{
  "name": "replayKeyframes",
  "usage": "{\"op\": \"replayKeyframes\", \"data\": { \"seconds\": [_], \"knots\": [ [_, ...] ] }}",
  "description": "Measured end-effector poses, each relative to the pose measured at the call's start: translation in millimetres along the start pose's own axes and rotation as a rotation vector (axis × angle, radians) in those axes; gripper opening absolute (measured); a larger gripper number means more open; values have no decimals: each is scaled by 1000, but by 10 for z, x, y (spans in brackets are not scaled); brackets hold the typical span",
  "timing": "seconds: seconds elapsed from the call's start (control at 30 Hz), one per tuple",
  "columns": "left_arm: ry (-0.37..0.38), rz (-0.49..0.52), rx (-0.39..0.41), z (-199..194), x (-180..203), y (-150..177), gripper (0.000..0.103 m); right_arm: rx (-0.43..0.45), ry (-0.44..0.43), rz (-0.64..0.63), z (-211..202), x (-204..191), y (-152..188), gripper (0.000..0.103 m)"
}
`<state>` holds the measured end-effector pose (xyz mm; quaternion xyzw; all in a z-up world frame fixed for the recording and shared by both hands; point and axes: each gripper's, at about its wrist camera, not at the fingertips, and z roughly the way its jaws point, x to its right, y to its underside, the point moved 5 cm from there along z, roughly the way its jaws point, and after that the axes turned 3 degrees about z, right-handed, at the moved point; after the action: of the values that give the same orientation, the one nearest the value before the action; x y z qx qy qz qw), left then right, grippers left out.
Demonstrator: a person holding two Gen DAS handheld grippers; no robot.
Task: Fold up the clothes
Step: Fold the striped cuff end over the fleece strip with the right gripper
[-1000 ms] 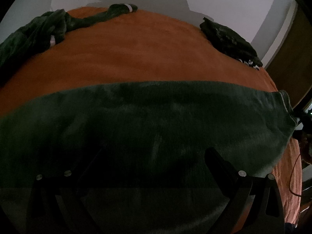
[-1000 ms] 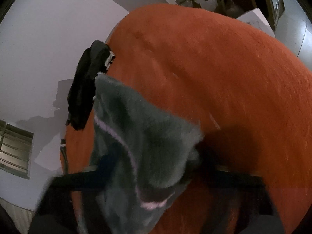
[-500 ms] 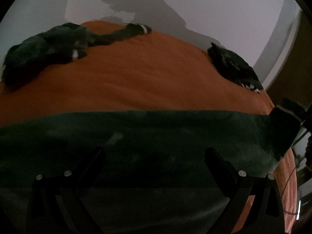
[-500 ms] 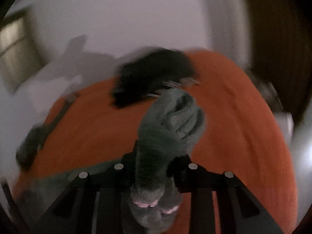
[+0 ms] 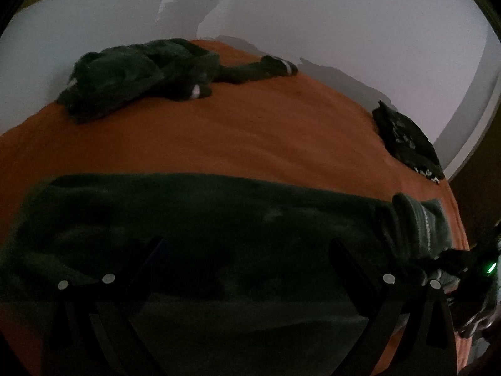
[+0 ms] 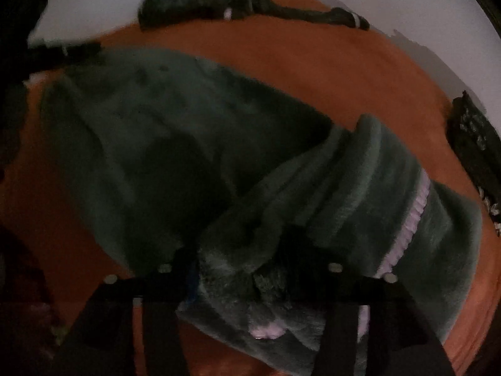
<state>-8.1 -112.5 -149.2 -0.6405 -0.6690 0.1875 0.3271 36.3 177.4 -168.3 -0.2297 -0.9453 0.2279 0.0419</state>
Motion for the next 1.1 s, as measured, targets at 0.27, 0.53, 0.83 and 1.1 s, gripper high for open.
{"op": "replayKeyframes", "data": {
  "seconds": [0.27,0.53,0.83,1.1],
  "knots": [
    [7,-42,-23,63,-126,36,102,-25,-75,279,-137,571,40,63],
    [59,8,-50,163,87,86,102,-49,-62,424,-73,859,-77,63],
    [129,8,-130,277,301,382,102,31,-58,390,-326,807,-300,10],
    [134,2,-173,376,290,435,102,17,-122,349,-361,521,-443,10]
  ]
}}
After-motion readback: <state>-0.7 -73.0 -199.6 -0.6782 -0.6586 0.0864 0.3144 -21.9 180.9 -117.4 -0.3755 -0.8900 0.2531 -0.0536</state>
